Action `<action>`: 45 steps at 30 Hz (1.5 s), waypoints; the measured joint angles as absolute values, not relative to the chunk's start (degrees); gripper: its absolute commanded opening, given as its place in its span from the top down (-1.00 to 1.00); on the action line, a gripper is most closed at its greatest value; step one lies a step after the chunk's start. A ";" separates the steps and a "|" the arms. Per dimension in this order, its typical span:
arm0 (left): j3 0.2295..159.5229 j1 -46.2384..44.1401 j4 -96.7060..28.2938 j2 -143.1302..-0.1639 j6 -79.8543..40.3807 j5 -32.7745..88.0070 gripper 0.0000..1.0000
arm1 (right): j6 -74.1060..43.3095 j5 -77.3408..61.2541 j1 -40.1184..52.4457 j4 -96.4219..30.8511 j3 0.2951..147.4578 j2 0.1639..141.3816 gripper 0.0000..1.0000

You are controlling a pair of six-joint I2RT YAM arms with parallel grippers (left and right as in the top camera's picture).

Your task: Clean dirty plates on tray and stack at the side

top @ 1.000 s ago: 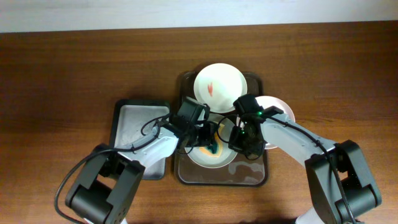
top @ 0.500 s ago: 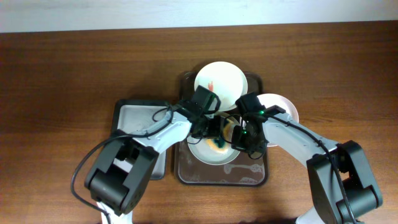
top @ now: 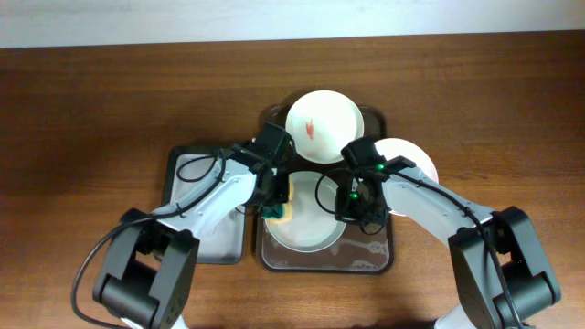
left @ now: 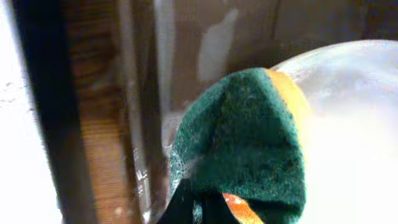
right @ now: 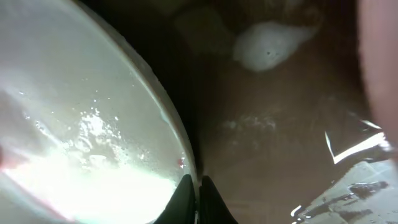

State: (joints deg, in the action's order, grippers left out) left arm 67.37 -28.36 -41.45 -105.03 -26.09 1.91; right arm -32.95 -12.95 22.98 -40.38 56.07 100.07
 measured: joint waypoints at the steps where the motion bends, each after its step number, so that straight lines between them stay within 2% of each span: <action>1: 67.37 -28.51 -42.81 -104.07 -25.69 0.19 1.00 | -32.95 -13.39 23.03 -40.40 56.07 100.07 0.92; 4: 67.51 -27.75 -46.76 -97.67 -25.26 -2.96 1.00 | -32.97 -12.62 22.94 -41.85 56.03 100.07 0.92; 7: 69.23 -23.88 -49.89 -83.44 -22.90 -4.34 1.00 | -32.93 -11.86 22.92 -42.19 56.03 100.07 0.92; 9: 69.54 -17.28 -55.55 -78.35 -20.47 -4.99 1.00 | -32.91 -11.84 22.85 -42.19 56.03 100.07 0.92; 11: 66.06 -10.20 -52.93 -78.87 -17.26 -5.19 1.00 | -30.85 -11.79 22.81 -42.13 56.03 100.07 0.92; 12: 62.65 -8.60 -49.41 -79.61 -16.27 -5.19 0.61 | -29.23 -11.66 22.81 -42.04 56.03 100.07 0.92; 15: 54.63 -7.84 -44.93 -84.60 -14.13 -4.75 -0.33 | -22.65 -11.62 22.70 -44.58 56.31 99.90 0.92; 16: 55.66 -7.84 -45.87 -84.51 -13.96 -4.29 -0.49 | -21.67 -11.62 22.70 -45.43 56.51 99.66 0.92; 17: 57.80 -7.84 -47.81 -84.27 -13.67 -3.66 -0.75 | -20.25 -11.49 22.70 -46.98 57.39 98.52 0.92; 21: 66.83 -7.84 -53.74 -75.35 -13.23 -2.26 -1.00 | -15.64 -7.57 23.66 -50.50 67.88 90.48 0.92; 24: 67.18 -7.84 -54.63 -65.98 -13.23 0.84 -0.99 | -11.92 -1.37 31.16 -49.41 77.84 89.62 0.92; 28: 69.87 -7.84 -54.70 -46.63 -13.21 2.22 -0.99 | -10.87 5.50 44.21 -35.48 80.20 90.72 0.92; 32: 70.37 -7.84 -58.89 -36.67 -13.21 -0.30 -0.99 | -8.54 14.66 49.21 -27.59 80.40 97.36 0.92; 36: 70.35 -7.84 -60.20 -36.75 -13.21 -0.71 -0.99 | -1.45 30.52 56.95 -24.93 80.47 97.36 0.92; 41: 70.35 -7.84 -60.23 -36.75 -13.21 -0.89 -0.99 | 0.34 46.72 61.80 -22.31 80.47 97.36 0.92; 45: 70.35 -7.84 -60.23 -36.75 -13.21 -0.89 -0.99 | 2.11 52.69 64.34 -20.78 80.47 97.36 0.92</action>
State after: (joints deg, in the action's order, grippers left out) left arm 70.35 -7.84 -60.23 -36.75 -13.21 -0.89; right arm 2.11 52.69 64.34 -20.78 80.47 97.36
